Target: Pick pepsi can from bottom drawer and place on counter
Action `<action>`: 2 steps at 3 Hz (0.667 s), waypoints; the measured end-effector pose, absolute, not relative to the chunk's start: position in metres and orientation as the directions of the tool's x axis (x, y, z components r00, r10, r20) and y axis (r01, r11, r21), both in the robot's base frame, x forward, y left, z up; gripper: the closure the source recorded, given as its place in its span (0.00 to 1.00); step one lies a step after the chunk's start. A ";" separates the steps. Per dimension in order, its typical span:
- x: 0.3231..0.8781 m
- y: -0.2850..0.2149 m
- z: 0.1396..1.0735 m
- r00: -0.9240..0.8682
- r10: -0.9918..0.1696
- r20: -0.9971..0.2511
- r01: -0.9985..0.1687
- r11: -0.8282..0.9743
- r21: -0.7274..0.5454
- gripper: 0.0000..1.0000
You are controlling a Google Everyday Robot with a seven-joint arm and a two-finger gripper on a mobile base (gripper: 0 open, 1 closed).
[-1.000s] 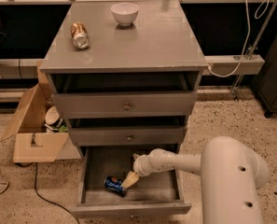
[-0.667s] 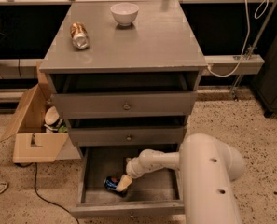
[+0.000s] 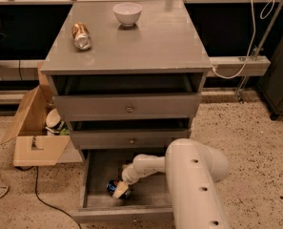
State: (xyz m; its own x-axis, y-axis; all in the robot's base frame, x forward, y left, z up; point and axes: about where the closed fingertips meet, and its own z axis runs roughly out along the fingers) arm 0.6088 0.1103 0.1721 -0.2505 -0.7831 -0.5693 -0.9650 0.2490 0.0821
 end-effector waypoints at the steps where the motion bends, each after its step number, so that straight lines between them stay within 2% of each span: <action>1: 0.606 0.118 0.151 -0.262 -0.786 -0.560 -0.962 0.256 0.091 0.16; 2: 0.602 0.123 0.129 -0.272 -0.788 -0.553 -0.960 0.266 0.092 0.47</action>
Offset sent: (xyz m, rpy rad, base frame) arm -0.0049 0.0148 -0.0566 -0.0232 0.0078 -0.0327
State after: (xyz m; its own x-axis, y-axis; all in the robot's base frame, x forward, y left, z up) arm 0.6020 0.1231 0.1287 -0.2716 -0.7876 -0.5531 -0.9595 0.2662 0.0921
